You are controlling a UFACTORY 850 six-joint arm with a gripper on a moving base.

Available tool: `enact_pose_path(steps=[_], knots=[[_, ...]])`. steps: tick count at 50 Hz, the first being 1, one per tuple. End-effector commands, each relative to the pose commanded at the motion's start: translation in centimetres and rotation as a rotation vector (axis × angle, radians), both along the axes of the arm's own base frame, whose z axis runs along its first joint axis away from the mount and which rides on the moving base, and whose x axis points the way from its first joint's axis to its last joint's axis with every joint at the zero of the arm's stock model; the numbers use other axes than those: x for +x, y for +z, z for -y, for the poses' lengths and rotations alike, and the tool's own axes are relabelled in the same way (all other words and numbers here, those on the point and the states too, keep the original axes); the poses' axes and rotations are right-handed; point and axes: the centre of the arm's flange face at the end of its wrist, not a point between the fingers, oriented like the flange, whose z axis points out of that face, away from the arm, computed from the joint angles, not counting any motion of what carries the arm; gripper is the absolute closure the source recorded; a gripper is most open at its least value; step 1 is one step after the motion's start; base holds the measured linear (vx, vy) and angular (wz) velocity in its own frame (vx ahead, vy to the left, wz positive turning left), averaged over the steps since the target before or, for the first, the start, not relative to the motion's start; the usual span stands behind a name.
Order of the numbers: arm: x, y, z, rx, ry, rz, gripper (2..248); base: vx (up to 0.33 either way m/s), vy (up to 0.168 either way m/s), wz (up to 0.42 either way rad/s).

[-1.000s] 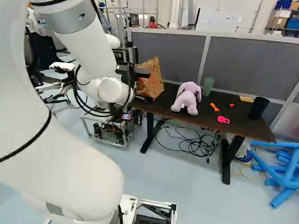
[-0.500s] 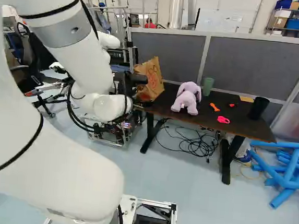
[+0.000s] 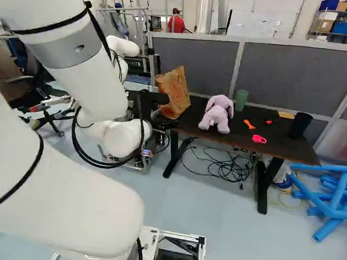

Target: Pick up the bag on the ground and place it on the table

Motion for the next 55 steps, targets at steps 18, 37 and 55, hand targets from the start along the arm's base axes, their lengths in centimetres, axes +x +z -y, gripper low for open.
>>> enact_pose_path(steps=[18, 37, 55], knots=[[-1.1, -0.5, 0.1, -0.009, 0.0, 0.027, 3, 0.0, 0.0, 0.0], [-1.3, -0.6, 0.1, -0.011, 0.0, 0.033, 3, 0.0, 0.0, 0.0], [-1.3, -0.6, 0.1, -0.011, 0.0, 0.033, 3, 0.0, 0.0, 0.0]])
